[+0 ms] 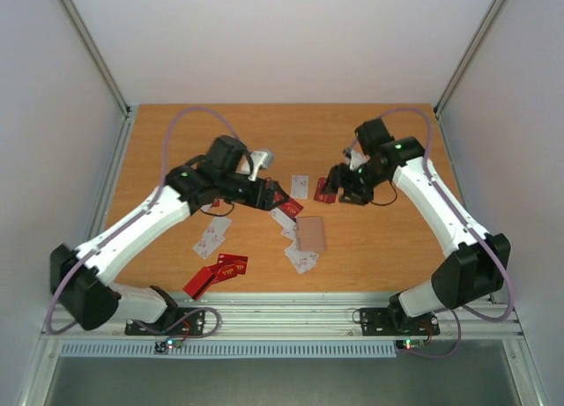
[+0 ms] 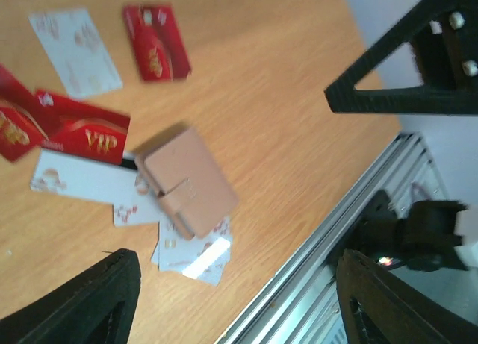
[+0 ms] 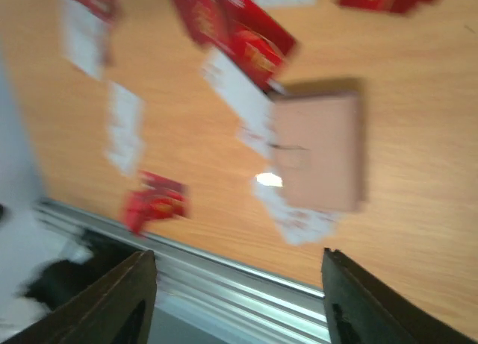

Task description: Put the credit cards into the card holder

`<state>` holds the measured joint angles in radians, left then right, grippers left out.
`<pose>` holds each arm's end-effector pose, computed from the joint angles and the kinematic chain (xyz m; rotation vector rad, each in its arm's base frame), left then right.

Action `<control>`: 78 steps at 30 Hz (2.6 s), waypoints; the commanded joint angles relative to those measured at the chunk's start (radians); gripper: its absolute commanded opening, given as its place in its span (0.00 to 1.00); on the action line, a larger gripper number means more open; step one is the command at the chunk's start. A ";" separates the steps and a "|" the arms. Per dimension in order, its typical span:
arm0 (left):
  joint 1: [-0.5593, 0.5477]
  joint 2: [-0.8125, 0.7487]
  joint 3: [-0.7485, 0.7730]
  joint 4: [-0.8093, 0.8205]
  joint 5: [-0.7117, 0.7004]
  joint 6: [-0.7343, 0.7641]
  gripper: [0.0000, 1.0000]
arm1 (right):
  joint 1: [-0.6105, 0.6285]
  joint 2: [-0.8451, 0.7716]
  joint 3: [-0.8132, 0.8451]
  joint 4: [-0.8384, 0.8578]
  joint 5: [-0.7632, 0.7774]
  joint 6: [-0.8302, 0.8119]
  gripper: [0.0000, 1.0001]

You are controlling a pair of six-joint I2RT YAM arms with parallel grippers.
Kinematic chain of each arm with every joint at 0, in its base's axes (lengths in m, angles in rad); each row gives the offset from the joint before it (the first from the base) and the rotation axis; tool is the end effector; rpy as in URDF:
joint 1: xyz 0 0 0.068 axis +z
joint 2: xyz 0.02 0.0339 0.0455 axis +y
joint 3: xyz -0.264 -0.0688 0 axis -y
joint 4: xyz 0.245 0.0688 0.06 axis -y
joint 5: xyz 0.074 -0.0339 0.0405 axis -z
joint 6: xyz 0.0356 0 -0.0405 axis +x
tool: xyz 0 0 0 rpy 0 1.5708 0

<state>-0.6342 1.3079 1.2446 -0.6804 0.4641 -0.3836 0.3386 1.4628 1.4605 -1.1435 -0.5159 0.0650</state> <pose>0.2142 -0.1773 0.3412 0.5561 2.3896 -1.0254 0.2582 0.1096 0.3398 -0.5235 2.6693 0.8194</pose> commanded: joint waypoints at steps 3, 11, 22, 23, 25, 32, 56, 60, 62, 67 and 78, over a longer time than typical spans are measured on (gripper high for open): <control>-0.060 0.201 -0.021 -0.016 -0.066 -0.076 0.73 | -0.024 0.036 -0.184 -0.066 0.042 -0.114 0.71; -0.062 0.444 0.110 -0.114 -0.075 -0.121 0.72 | -0.061 0.109 -0.367 0.193 -0.161 -0.067 0.77; -0.064 0.649 0.200 -0.043 0.080 -0.137 0.68 | -0.116 0.197 -0.501 0.353 -0.241 -0.032 0.72; -0.065 0.662 0.202 -0.039 0.090 -0.129 0.67 | -0.116 0.203 -0.510 0.361 -0.240 -0.032 0.71; -0.066 0.685 0.208 -0.032 0.107 -0.115 0.67 | -0.116 0.215 -0.531 0.377 -0.245 -0.025 0.69; -0.068 0.748 0.223 -0.010 0.141 -0.080 0.63 | -0.116 0.247 -0.576 0.423 -0.248 -0.013 0.61; -0.071 0.802 0.174 0.201 0.299 -0.131 0.37 | -0.116 0.355 -0.608 0.527 -0.285 0.006 0.37; -0.071 0.793 0.155 0.266 0.338 -0.159 0.32 | -0.116 0.353 -0.605 0.527 -0.286 0.003 0.35; -0.071 0.787 0.146 0.294 0.359 -0.175 0.26 | -0.116 0.355 -0.602 0.525 -0.289 -0.002 0.34; -0.071 0.774 0.124 0.381 0.419 -0.203 0.15 | -0.116 0.347 -0.589 0.514 -0.295 -0.009 0.34; -0.047 0.700 0.144 0.344 0.430 -0.224 0.00 | -0.124 0.186 -0.552 0.418 -0.247 -0.037 0.46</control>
<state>-0.6888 2.1098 1.3697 -0.3607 0.8352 -0.5964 0.2226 1.7607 0.8764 -0.6895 -0.8078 0.0452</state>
